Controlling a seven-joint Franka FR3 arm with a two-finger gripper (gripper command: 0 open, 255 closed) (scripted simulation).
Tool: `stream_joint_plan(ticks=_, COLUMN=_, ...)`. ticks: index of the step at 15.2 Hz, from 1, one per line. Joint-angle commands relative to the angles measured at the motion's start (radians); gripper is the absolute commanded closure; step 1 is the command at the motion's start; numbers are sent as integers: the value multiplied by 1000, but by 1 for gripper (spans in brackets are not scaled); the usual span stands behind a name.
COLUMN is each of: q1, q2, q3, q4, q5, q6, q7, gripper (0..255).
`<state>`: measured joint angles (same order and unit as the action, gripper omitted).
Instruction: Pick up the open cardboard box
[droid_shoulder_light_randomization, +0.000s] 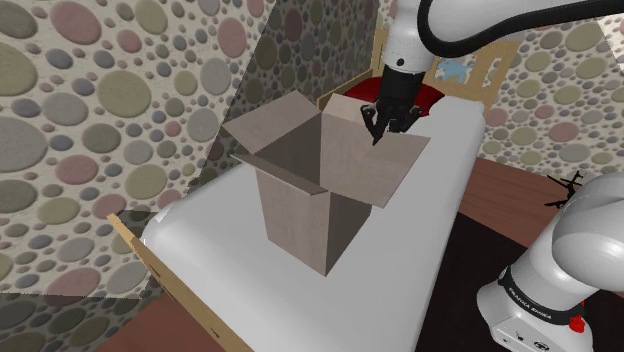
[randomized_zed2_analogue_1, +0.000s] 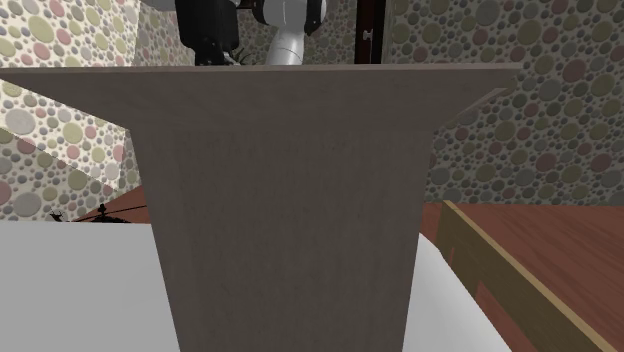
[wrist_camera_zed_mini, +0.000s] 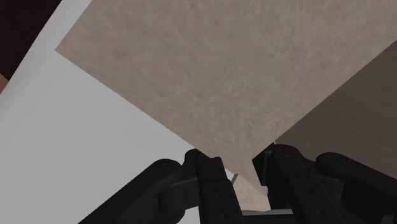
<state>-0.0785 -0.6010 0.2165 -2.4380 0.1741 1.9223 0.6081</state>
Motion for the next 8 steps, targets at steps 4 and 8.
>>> stream_joint_plan(ticks=4, q1=-1, q2=1, q3=-1, q4=11, q5=-2, q6=-13, q7=1, gripper=255)
stream_joint_plan(ticks=8, q1=-3, q2=-1, q3=-7, q4=63, q5=-7, q6=-67, q7=4, gripper=255)
